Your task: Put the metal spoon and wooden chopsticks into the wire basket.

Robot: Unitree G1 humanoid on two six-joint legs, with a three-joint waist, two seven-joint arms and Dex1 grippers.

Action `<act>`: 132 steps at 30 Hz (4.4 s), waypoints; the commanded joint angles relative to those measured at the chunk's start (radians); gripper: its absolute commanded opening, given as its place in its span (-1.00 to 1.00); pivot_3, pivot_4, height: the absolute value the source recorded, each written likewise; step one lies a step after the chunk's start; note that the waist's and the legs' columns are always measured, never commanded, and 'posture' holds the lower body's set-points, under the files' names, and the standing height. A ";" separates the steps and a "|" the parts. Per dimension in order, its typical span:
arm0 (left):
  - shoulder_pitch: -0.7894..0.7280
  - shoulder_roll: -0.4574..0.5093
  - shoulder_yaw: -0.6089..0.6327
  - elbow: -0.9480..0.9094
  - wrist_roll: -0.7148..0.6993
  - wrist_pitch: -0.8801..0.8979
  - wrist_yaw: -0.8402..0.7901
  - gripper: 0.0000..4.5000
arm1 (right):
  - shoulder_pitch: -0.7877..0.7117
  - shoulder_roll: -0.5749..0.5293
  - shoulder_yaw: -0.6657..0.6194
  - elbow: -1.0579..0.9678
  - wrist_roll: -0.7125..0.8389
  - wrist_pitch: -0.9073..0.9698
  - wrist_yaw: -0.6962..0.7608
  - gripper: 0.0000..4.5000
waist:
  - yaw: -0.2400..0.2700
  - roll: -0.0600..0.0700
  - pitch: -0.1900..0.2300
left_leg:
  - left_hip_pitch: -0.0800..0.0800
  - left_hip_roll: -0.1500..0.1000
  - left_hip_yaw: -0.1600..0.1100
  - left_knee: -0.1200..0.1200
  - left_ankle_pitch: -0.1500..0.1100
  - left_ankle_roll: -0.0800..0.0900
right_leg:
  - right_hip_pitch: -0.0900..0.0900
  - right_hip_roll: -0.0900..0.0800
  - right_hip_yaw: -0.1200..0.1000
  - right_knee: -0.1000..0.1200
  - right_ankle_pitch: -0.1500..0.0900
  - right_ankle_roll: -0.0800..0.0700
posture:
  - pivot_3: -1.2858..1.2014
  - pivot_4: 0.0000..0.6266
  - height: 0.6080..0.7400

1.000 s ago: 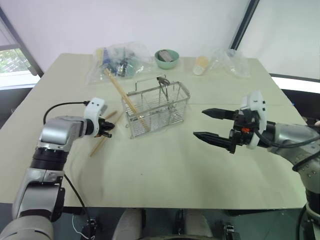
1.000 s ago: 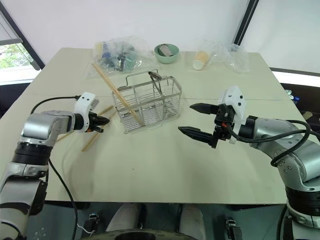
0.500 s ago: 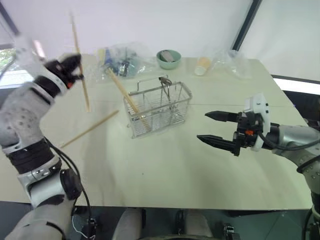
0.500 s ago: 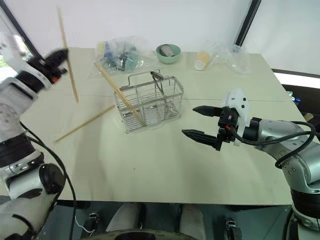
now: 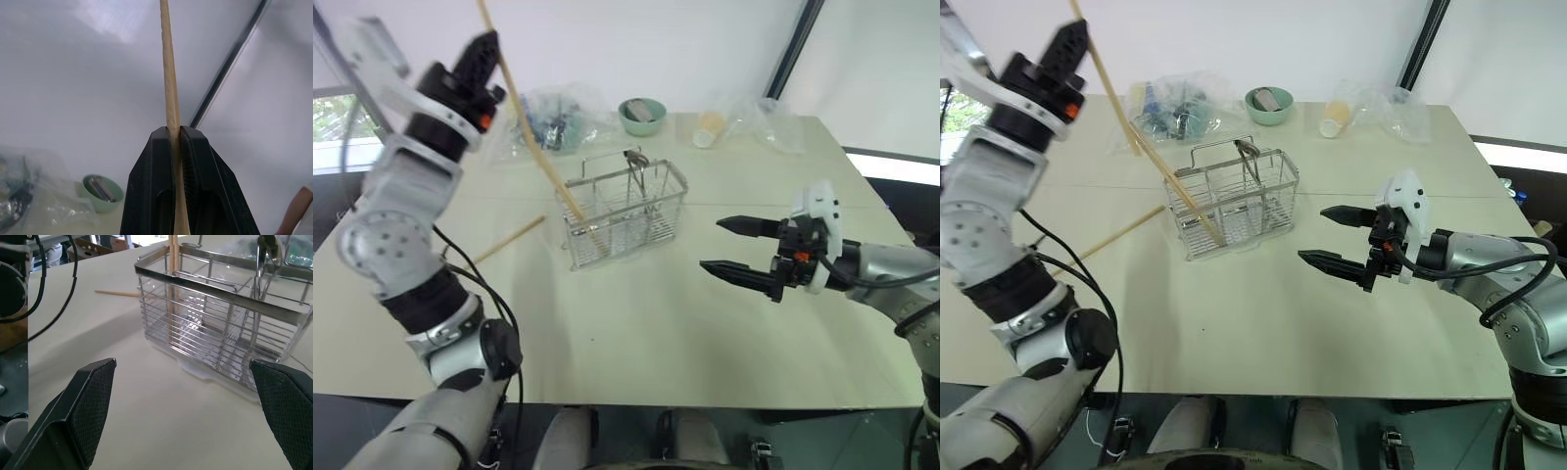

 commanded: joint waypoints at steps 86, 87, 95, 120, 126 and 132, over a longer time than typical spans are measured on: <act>-0.277 0.482 -0.790 1.584 1.020 -0.812 -1.085 0.38 | 0.043 -0.022 -0.156 -0.105 0.170 0.106 -0.201 1.00 | -0.023 -0.002 0.001 | -0.001 0.001 -0.002 -0.005 -0.002 0.005 | -0.004 0.000 -0.004 0.002 0.002 0.007 | 0.03 -0.52 -0.63; -0.279 0.479 -0.786 1.585 1.021 -0.812 -1.087 0.15 | 0.044 -0.021 -0.156 -0.105 0.173 0.106 -0.204 1.00 | -0.023 -0.002 0.001 | -0.001 0.001 -0.002 -0.005 -0.002 0.005 | -0.004 0.000 -0.004 0.002 0.002 0.007 | 0.03 -0.52 -0.63; -0.282 0.488 -0.739 1.574 1.009 -0.809 -1.077 -0.97 | 0.029 -0.011 -0.124 -0.090 0.167 0.092 -0.208 1.00 | -0.024 -0.002 0.001 | -0.002 0.001 -0.002 -0.005 -0.001 0.008 | -0.005 0.000 -0.004 0.002 0.002 0.007 | 0.03 -0.52 -0.63; -0.210 0.269 -0.092 0.239 0.209 -0.222 -0.214 -0.97 | 0.000 0.019 -0.072 -0.052 0.130 0.053 -0.192 1.00 | -0.024 -0.002 0.001 | -0.005 -0.004 -0.001 -0.003 0.006 -0.003 | -0.002 -0.010 -0.003 -0.001 0.007 0.016 | 0.03 -0.52 -0.63; -0.117 0.202 -0.181 0.161 0.210 -0.226 -0.213 -0.97 | -0.016 0.024 -0.068 -0.031 0.123 0.048 -0.193 1.00 | -0.024 -0.001 0.002 | -0.001 0.000 -0.001 -0.004 0.007 -0.004 | -0.001 -0.002 -0.004 0.000 0.008 0.015 | 0.03 -0.52 -0.63; -0.070 0.131 -0.232 0.127 0.222 -0.269 -0.200 -0.97 | 0.002 0.026 -0.085 -0.045 0.128 0.050 -0.206 1.00 | -0.024 -0.001 0.002 | -0.004 0.001 -0.002 -0.003 0.007 -0.003 | -0.002 0.000 -0.004 -0.001 0.008 0.012 | 0.03 -0.52 -0.63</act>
